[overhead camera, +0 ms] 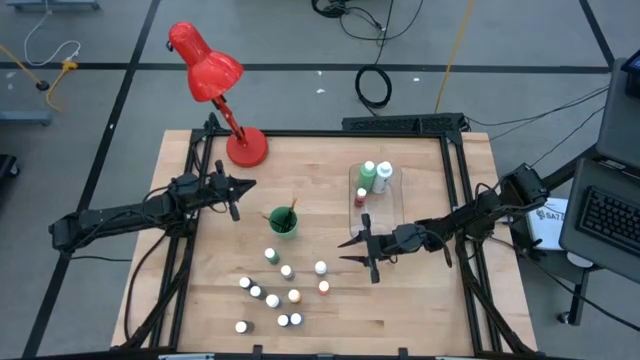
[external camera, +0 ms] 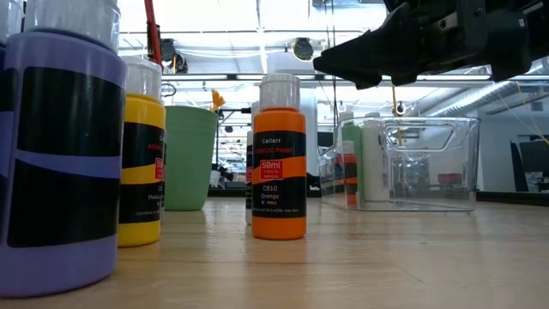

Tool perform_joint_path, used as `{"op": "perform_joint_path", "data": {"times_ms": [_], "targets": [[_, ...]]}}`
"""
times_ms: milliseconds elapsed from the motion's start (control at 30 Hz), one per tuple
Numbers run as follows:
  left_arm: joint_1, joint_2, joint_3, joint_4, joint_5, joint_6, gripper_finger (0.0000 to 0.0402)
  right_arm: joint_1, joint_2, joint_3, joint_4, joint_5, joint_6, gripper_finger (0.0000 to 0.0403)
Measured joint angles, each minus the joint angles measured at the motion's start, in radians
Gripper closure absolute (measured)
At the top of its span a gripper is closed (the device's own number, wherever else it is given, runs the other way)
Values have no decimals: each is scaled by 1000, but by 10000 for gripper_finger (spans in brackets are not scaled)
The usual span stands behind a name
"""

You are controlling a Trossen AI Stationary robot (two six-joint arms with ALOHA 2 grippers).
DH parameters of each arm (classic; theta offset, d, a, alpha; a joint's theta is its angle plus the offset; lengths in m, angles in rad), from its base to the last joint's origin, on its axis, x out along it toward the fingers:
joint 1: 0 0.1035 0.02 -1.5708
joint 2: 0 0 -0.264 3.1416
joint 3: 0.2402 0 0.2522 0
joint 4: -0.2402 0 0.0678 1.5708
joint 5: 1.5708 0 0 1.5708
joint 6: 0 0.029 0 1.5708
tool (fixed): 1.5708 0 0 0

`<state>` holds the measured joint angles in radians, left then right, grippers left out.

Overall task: Pick & Place Paint Supplies
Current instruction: Put the right small white paint bottle into the transparent bin

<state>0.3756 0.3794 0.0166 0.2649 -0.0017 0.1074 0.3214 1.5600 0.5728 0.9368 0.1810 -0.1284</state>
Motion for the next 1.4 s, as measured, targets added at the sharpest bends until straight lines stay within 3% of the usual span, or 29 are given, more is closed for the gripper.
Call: {"op": "perform_joint_path", "data": {"times_ms": [367, 500, 667, 833, 1033, 1100, 1400], "targets": [[0, 0, 0, 0, 0, 14, 380, -1, 0, 0, 72, 1, -117, 280], [0, 0, 0, 2, 0, 36, 380, -9, 0, 5, 80, 1, -59, 273], [0, 0, 0, 29, 0, 67, 380, -7, 2, 42, 11, -31, 36, 234], [0, 0, 0, 34, 0, 66, 380, -8, 69, 153, -192, -79, 30, 195], [0, 0, 0, 29, 0, 47, 380, -18, 206, 245, -182, -88, 5, 173], [0, 0, 0, 21, 0, 47, 380, -24, 235, 263, -183, -136, -5, 171], [0, 0, 0, 18, 0, 51, 380, -74, 273, 276, -187, -233, 24, 183]]}}
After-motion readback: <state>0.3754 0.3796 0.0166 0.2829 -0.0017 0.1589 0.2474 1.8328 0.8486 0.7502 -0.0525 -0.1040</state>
